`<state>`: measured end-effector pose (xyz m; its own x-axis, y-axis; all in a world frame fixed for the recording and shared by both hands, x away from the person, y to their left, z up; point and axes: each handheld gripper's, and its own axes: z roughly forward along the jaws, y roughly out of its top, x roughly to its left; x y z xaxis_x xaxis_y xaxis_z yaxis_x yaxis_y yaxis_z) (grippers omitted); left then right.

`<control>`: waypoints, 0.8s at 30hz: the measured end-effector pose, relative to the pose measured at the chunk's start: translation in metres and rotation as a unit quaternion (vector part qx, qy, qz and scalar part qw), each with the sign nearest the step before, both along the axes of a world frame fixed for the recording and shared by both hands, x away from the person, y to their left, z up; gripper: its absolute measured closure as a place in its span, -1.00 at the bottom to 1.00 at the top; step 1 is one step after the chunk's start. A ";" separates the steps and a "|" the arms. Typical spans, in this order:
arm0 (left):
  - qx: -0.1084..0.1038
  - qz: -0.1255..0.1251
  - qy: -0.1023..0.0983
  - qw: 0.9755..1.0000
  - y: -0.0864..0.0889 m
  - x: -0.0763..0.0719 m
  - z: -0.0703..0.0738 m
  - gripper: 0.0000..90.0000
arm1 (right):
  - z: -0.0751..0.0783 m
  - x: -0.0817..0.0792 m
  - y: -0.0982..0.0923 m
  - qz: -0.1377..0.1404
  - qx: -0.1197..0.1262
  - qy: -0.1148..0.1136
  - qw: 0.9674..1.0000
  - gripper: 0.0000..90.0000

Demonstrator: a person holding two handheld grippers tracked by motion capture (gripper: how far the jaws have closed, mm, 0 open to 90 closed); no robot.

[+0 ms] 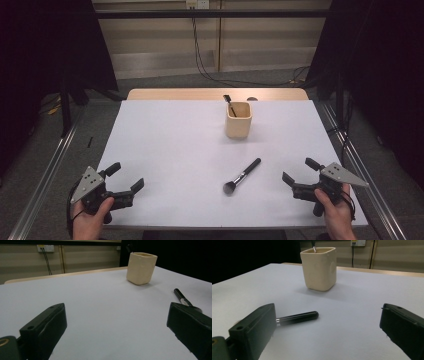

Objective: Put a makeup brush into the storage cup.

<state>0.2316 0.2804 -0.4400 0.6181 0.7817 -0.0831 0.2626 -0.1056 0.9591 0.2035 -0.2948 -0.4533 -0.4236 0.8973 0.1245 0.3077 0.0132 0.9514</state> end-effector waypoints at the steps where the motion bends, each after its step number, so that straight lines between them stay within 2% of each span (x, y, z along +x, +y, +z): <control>1: 0.000 0.001 0.001 1.000 0.000 0.000 0.000 -0.94 | 0.000 0.000 0.000 0.001 -0.001 0.000 1.000 -0.99; 11: -0.004 0.000 0.002 1.000 0.002 0.002 -0.001 -0.94 | 0.001 0.004 0.003 0.014 0.007 0.004 1.000 -0.99; 18: -0.008 0.006 0.002 1.000 0.003 0.001 0.000 -0.94 | 0.005 0.007 0.010 0.030 0.013 -0.004 0.999 -0.98; 24: -0.004 0.004 0.001 1.000 0.001 0.002 0.000 -0.94 | 0.008 0.014 0.019 0.052 0.003 -0.006 0.999 -0.99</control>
<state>0.2335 0.2814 -0.4397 0.6121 0.7856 -0.0908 0.2651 -0.0956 0.9595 0.2177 -0.2755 -0.4456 -0.5154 0.8479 0.1239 0.2939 0.0391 0.9550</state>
